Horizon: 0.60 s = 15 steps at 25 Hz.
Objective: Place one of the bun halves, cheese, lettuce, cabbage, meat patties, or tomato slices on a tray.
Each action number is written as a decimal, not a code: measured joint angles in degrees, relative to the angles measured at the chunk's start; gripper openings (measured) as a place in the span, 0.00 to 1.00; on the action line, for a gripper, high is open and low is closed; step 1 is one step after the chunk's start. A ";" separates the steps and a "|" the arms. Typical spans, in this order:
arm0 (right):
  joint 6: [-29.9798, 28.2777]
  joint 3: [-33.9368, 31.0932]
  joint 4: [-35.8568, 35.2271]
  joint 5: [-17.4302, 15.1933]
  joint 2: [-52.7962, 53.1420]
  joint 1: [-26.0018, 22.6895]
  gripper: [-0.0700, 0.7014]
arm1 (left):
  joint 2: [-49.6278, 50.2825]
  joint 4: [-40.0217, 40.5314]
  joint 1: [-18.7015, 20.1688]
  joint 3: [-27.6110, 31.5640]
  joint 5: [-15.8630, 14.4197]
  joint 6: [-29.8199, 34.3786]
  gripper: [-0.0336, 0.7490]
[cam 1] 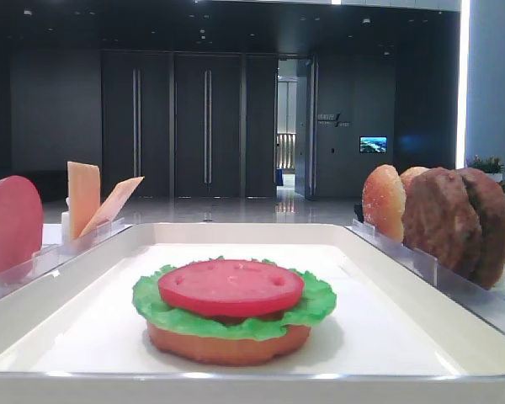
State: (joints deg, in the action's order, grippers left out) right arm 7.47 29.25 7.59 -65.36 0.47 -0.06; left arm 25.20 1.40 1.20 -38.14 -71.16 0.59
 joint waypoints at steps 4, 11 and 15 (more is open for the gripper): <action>0.00 0.00 0.00 0.00 0.00 0.00 0.71 | -9.47 -0.31 0.00 5.06 0.05 0.00 0.71; 0.00 0.00 0.00 0.00 0.00 0.00 0.71 | -23.89 -0.31 0.00 8.49 0.09 0.00 0.66; 0.00 0.00 0.00 0.00 0.00 0.00 0.71 | -26.12 -0.31 0.00 8.49 0.17 0.00 0.65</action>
State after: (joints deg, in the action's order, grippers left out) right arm 7.47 29.25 7.59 -65.36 0.47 -0.06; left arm -0.92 1.09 1.20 -29.65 -70.99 0.59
